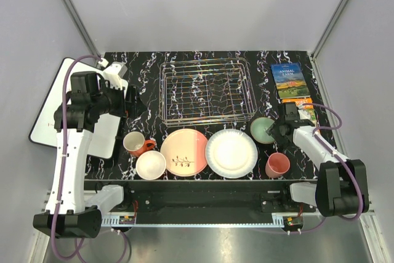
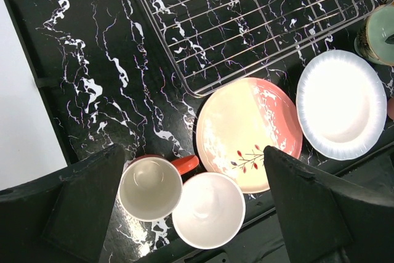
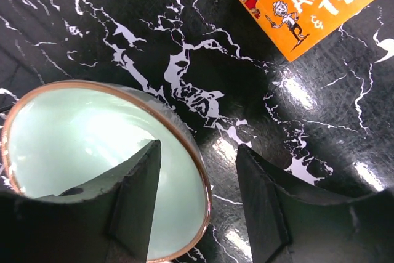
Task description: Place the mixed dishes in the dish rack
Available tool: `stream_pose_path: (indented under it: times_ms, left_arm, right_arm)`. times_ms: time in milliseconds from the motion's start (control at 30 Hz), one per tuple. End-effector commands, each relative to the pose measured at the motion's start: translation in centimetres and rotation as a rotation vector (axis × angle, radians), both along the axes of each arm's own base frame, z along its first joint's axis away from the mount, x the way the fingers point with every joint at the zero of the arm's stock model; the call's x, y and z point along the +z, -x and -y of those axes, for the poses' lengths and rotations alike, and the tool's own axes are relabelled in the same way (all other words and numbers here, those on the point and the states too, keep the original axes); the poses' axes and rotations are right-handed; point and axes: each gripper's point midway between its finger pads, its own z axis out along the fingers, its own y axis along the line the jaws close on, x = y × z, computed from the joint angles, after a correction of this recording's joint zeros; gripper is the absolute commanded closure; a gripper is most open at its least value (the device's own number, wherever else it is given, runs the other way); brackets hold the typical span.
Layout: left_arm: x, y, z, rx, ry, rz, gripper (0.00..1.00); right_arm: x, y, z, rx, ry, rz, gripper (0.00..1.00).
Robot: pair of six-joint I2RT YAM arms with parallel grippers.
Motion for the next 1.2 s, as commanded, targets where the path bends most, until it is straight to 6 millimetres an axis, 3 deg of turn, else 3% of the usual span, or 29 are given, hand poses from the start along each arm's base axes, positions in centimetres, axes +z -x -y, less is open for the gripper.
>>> stream_pose_path:
  times_ms: [0, 100, 233, 333, 400, 433, 600, 800, 833, 1000, 1033, 1100, 1133, 1167]
  left_arm:
    - [1.4, -0.3, -0.2, 0.004, -0.016, 0.081, 0.01]
    - [1.6, -0.2, -0.3, 0.008, -0.021, 0.089, 0.01]
    - [1.9, -0.2, -0.5, 0.018, -0.031, 0.1, 0.01]
    - [2.5, -0.1, -0.6, 0.015, -0.035, 0.125, 0.01]
    - [2.5, 0.0, -0.6, 0.015, -0.036, 0.125, 0.01]
    - [2.5, -0.1, -0.7, 0.019, -0.038, 0.127, 0.01]
    - [1.8, -0.2, -0.8, 0.026, -0.046, 0.107, 0.01]
    - [2.0, -0.2, -1.1, 0.028, -0.066, 0.118, 0.01]
    - [2.0, -0.2, -1.2, 0.028, -0.071, 0.118, 0.01]
    - [1.3, -0.1, -1.4, 0.028, -0.085, 0.102, 0.01]
    - [1.3, 0.0, -1.4, 0.029, -0.086, 0.104, 0.01]
    - [0.9, 0.1, -1.5, 0.03, -0.092, 0.099, 0.01]
    - [0.7, 0.2, -1.6, 0.034, -0.094, 0.096, 0.01]
    - [0.6, 0.4, -1.6, 0.03, -0.102, 0.101, 0.01]
  right_arm:
    - [0.1, -1.0, -0.1, 0.014, 0.005, 0.009, 0.44]
    - [-0.3, -1.1, -0.2, 0.027, 0.003, -0.017, 0.53]
    - [-0.2, -1.0, -0.2, 0.031, 0.006, -0.026, 0.74]
    - [0.9, -1.0, 0.1, 0.034, 0.021, -0.004, 0.85]
    - [2.5, -1.0, 0.8, 0.033, 0.058, 0.033, 0.98]
    - [3.5, -0.9, 1.0, 0.028, 0.074, 0.044, 1.0]
    - [10.7, -1.3, 3.0, -0.005, 0.218, 0.192, 1.0]
    - [17.7, -2.9, 2.7, -0.023, 0.378, 0.29, 1.0]
    - [19.7, -3.9, 1.8, -0.002, 0.393, 0.345, 1.0]
    - [22.1, -8.5, 1.0, 0.039, 0.601, 0.32, 1.0]
    - [22.4, -10.2, -0.2, 0.062, 0.635, 0.32, 1.0]
    - [24.2, -11.8, -0.2, 0.047, 0.748, 0.331, 1.0]
    - [23.4, -12.9, -0.9, 0.068, 0.799, 0.303, 1.0]
    - [24.1, -13.2, -1.4, 0.087, 0.877, 0.29, 1.0]
